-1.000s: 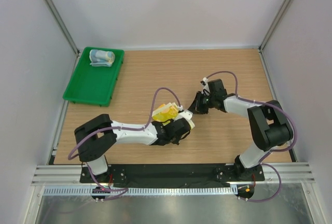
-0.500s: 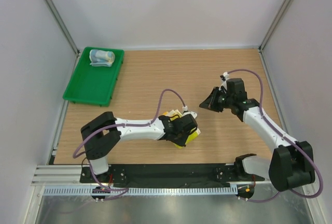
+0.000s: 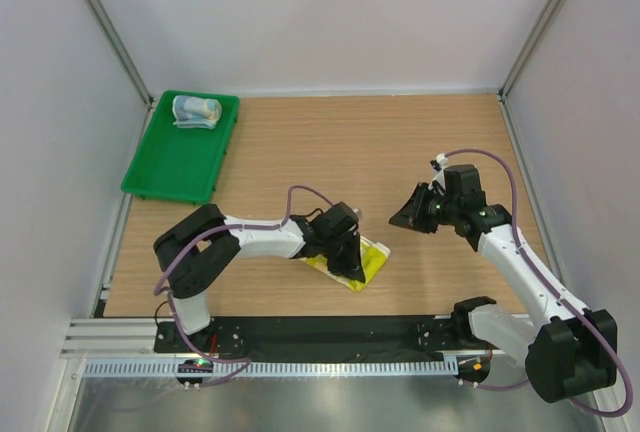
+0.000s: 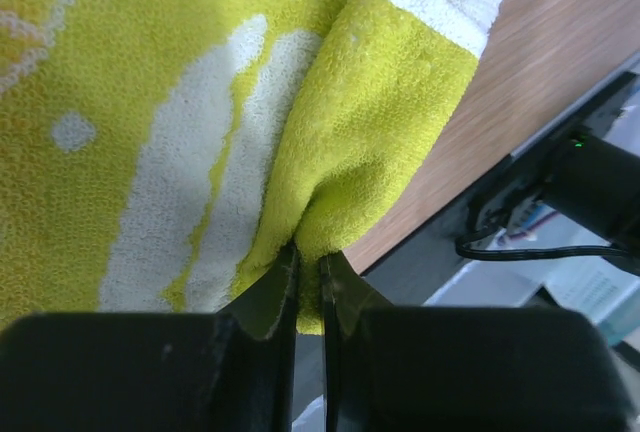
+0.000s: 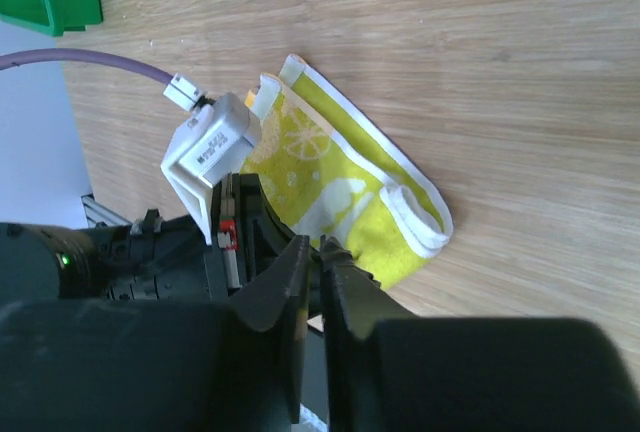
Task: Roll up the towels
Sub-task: Roll the towel
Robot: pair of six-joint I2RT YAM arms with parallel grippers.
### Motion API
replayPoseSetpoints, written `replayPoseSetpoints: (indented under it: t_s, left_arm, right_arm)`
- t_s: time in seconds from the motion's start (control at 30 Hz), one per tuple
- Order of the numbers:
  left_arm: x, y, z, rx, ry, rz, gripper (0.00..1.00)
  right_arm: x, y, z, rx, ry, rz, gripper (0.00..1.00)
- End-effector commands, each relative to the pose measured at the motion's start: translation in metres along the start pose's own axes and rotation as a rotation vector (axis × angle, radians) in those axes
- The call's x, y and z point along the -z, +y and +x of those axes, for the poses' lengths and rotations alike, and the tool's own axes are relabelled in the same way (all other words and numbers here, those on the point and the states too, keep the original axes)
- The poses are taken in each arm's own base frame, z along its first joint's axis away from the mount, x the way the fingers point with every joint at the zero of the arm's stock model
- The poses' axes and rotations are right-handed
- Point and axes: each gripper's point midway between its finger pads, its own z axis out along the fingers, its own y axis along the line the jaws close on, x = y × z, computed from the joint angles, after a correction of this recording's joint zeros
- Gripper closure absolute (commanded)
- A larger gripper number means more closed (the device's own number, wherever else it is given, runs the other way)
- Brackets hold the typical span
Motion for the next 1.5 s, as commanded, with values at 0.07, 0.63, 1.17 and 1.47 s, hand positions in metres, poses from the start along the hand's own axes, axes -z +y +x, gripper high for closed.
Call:
replayPoseSetpoints:
  t_s: [0.07,0.63,1.17,1.47]
  left_arm:
    - [0.022,-0.029,-0.011,0.091,-0.005,0.205,1.00]
    - [0.046,0.006,-0.027,0.380,-0.034,0.380,1.00]
    - [0.058,0.019,-0.031,0.534,-0.019,0.474,1.00]
    - [0.061,0.037,-0.032,0.608,-0.039,0.450,1.00]
  right_arm:
    - [0.002,0.003,0.014,-0.021,0.041,-0.027,0.65]
    - [-0.029,0.005,0.055,0.024,0.123,-0.011,0.43]
    - [-0.091,0.016,0.066,0.029,0.117,-0.169,0.39]
    - [-0.104,0.016,0.077,0.027,0.133,-0.182,0.39]
